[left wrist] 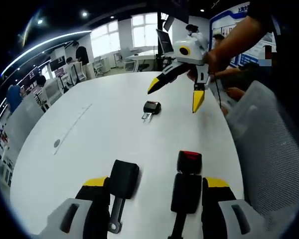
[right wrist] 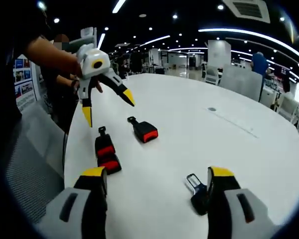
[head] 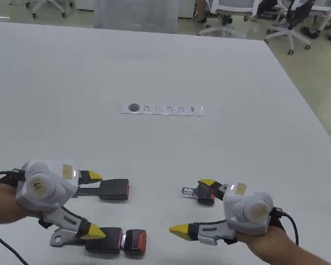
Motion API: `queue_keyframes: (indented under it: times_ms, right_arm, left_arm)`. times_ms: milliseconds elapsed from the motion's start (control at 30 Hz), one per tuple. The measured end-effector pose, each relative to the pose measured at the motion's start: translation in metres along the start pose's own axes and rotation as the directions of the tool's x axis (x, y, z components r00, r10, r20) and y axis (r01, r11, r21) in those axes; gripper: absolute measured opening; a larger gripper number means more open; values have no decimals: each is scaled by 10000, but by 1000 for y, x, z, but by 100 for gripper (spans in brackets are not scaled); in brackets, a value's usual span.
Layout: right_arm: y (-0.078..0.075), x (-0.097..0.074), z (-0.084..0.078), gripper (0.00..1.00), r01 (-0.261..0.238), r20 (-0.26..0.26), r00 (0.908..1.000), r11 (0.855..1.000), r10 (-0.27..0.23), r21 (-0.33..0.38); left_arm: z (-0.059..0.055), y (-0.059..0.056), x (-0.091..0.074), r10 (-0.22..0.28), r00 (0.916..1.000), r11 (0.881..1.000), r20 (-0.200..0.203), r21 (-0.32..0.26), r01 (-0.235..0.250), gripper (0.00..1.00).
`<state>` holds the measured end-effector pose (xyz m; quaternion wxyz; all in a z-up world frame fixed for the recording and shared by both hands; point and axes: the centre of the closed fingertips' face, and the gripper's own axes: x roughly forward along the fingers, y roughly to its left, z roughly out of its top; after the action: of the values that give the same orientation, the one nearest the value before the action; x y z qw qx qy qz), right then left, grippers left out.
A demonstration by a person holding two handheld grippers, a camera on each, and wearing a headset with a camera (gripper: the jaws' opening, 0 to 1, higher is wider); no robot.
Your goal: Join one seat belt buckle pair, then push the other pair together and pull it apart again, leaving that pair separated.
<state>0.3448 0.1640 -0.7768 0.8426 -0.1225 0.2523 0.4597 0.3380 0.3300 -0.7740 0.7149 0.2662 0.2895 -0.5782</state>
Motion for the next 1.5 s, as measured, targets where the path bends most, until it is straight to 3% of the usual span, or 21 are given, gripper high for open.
queue_keyframes:
  times_ms: [100,200,333,600,800,1033,1333,1500]
  right_arm:
    - [-15,-5,-6,77,37,-412,9991,9994,-50,-331]
    - [-27,-8,-9,76,-79,-507,9987,9998,71,-158]
    - [-37,-7,-24,75,-339,-1061,9939,9991,309,-269]
    - [-55,0,-41,74,-670,-1610,9850,9975,624,-232]
    - [-59,8,-61,69,-1281,-2376,9645,9909,1150,-405]
    - [-70,18,-73,68,-1495,-2670,9540,9883,1360,-306]
    - [-74,21,-84,60,-2094,-3207,9301,9758,1788,-631]
    - [-76,23,-82,54,-2212,-3076,9333,9715,1855,-854]
  left_arm:
    - [2,12,2,100,9999,9999,-25,58,-100,77]
    - [2,18,5,117,9999,9999,-60,128,-117,76]
    - [-4,30,11,138,9996,9992,-258,382,-128,76]
    - [-14,44,24,15,9992,9998,-396,213,-7,73]
    - [-23,48,40,-301,9979,9995,-568,86,306,71]
    - [-36,53,54,-657,9945,9978,-811,-94,651,68]
    - [-42,59,65,-925,9921,9955,-842,-273,905,62]
    - [-49,58,68,-1036,9887,9946,-1084,-133,1028,55]
